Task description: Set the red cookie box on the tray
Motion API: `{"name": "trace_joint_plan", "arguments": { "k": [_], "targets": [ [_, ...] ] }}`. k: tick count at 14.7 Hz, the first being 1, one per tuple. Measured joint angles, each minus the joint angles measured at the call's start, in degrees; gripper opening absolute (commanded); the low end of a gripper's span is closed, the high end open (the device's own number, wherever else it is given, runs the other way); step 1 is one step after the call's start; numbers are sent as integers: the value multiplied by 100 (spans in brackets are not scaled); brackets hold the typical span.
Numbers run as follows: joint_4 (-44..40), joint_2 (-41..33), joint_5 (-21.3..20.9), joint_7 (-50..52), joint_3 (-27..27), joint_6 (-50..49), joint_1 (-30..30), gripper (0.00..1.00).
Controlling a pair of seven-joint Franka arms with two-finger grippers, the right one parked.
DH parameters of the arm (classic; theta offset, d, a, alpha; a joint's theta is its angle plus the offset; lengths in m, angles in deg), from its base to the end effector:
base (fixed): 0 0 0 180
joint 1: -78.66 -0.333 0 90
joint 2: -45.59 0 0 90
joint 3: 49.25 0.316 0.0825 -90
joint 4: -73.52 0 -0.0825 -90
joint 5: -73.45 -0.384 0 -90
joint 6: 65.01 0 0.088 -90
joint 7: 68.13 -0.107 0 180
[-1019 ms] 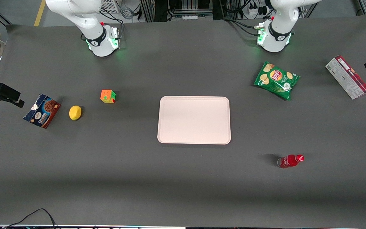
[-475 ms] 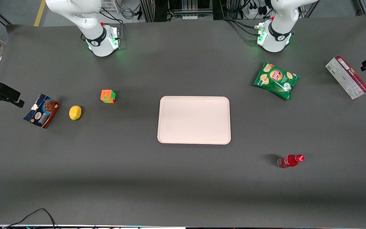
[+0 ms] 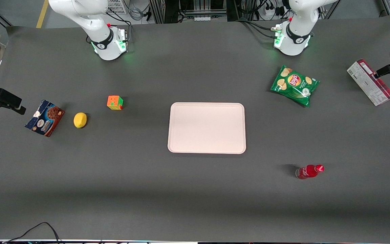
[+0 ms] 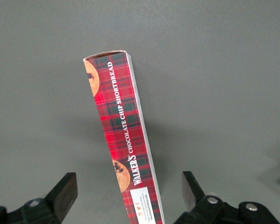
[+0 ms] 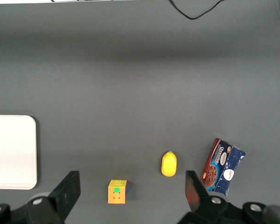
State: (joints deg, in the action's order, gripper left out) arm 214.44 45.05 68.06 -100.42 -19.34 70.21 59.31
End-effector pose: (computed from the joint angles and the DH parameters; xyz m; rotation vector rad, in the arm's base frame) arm 0.3033 0.3537 0.2915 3.1020 0.3522 -0.1674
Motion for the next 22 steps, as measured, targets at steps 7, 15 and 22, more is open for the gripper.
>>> {"name": "trace_joint_plan", "arguments": {
  "k": [7,15,22],
  "targets": [
    [198,482,74,-1,-1,715,-23,100],
    [333,778,295,-1,5,961,-98,77],
    [333,821,401,-2,3,964,-108,33]
  ]
}}
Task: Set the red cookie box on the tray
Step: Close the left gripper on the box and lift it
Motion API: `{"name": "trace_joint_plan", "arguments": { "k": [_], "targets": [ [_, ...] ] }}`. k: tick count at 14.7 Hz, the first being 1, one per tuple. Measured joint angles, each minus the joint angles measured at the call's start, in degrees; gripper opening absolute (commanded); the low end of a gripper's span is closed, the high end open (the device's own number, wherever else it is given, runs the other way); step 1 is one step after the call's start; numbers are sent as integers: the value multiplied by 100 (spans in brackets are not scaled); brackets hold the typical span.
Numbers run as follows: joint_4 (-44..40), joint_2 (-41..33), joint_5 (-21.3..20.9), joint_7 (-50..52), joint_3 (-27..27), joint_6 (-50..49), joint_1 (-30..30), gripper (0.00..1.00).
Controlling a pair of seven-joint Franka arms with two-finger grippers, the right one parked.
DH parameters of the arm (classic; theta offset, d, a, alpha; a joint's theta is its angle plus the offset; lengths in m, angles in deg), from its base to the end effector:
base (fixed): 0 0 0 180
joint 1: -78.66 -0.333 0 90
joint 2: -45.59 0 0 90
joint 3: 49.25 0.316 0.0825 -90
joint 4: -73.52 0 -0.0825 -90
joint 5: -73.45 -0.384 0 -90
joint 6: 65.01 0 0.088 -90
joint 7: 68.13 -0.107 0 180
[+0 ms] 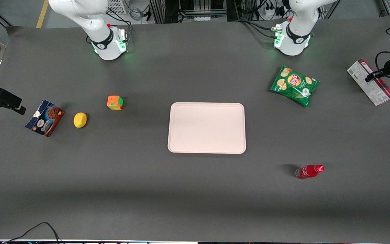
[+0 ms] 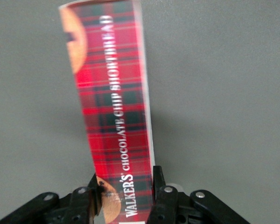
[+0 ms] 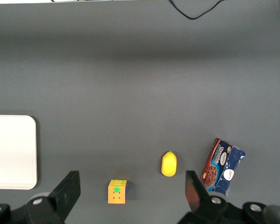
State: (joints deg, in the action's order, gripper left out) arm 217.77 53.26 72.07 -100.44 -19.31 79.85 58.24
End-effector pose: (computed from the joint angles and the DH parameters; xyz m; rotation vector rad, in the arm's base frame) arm 0.2855 0.3526 0.2264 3.0908 0.4580 -0.2068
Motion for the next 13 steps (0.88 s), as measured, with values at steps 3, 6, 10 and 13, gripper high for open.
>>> {"name": "trace_joint_plan", "arguments": {
  "k": [3,6,10,13],
  "targets": [
    [1,1,19,-1,-6,-1,0,24],
    [-2,0,19,-6,-19,-2,3,21],
    [-82,-8,21,-16,-156,2,142,18],
    [-409,-38,77,54,-639,-283,256,17]
  ]
}}
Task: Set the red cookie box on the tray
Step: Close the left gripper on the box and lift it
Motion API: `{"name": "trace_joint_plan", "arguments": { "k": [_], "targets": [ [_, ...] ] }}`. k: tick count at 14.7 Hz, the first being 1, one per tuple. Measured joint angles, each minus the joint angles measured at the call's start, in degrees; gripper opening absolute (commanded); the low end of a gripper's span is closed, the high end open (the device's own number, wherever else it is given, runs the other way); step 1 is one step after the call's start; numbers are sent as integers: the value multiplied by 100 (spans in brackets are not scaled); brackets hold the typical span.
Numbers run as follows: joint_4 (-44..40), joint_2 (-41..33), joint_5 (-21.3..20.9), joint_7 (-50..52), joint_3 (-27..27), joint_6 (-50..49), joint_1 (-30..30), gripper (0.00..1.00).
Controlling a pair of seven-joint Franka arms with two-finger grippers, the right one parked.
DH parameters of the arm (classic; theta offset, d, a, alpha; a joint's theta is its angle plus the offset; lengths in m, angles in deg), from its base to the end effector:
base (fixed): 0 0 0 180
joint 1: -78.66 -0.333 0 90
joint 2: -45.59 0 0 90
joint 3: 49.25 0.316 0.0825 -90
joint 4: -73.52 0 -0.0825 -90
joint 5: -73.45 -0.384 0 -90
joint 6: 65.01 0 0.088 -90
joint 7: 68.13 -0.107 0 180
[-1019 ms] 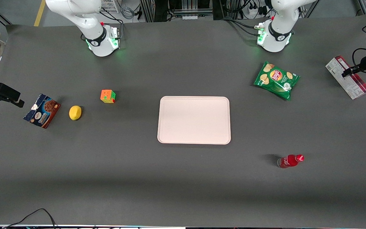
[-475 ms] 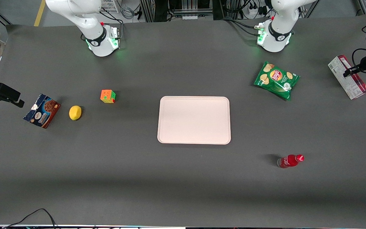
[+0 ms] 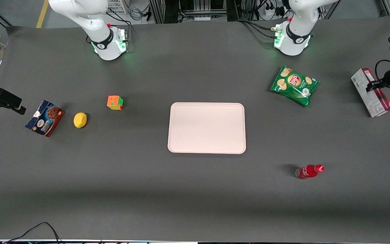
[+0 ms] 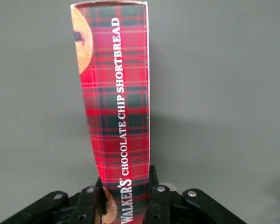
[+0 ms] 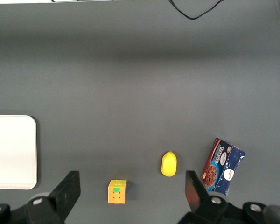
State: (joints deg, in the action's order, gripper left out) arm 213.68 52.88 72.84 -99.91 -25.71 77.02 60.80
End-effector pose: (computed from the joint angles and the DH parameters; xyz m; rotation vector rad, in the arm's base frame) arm 0.3555 0.3173 0.2470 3.1233 0.2479 -0.1593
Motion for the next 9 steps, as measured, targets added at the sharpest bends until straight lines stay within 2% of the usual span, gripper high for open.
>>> {"name": "trace_joint_plan", "arguments": {
  "k": [4,9],
  "targets": [
    [-1307,-97,32,526,-897,-1721,249,17],
    [-2684,-207,42,1510,-2052,-2996,568,17]
  ]
}}
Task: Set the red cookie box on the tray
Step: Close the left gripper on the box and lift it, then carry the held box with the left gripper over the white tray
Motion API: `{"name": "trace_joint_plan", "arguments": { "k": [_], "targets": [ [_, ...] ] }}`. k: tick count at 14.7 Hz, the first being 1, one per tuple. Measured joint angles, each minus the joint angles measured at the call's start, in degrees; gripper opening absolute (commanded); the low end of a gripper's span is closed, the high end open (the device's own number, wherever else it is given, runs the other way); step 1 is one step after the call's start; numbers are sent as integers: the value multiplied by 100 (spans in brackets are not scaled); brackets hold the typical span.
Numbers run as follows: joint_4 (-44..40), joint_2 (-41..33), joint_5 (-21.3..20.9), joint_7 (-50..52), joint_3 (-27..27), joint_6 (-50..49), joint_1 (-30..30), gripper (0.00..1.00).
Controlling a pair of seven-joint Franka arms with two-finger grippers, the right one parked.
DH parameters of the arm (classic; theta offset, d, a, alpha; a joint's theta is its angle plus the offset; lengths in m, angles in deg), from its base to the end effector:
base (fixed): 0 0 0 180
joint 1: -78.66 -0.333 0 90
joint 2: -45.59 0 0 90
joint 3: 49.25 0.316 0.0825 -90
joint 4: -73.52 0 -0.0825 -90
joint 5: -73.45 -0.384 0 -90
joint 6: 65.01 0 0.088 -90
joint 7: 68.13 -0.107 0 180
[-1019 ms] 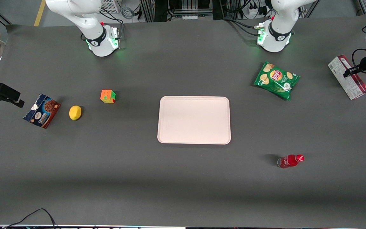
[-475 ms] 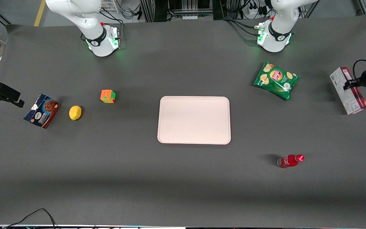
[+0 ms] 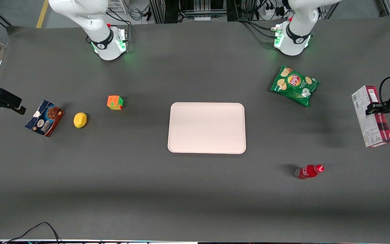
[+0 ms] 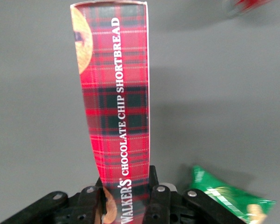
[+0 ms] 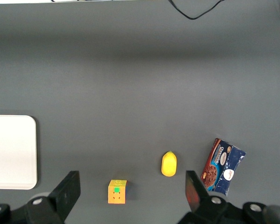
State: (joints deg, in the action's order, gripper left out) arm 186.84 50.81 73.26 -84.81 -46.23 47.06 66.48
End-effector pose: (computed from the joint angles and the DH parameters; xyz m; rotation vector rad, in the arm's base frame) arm 0.5434 0.1473 0.4130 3.1131 -0.0423 -0.1724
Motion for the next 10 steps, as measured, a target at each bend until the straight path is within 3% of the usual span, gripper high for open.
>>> {"name": "trace_joint_plan", "arguments": {
  "k": [5,10],
  "targets": [
    [-903,-29,-3,1672,-1204,-723,240,17],
    [-980,60,1,3281,-2301,-691,560,16]
  ]
}}
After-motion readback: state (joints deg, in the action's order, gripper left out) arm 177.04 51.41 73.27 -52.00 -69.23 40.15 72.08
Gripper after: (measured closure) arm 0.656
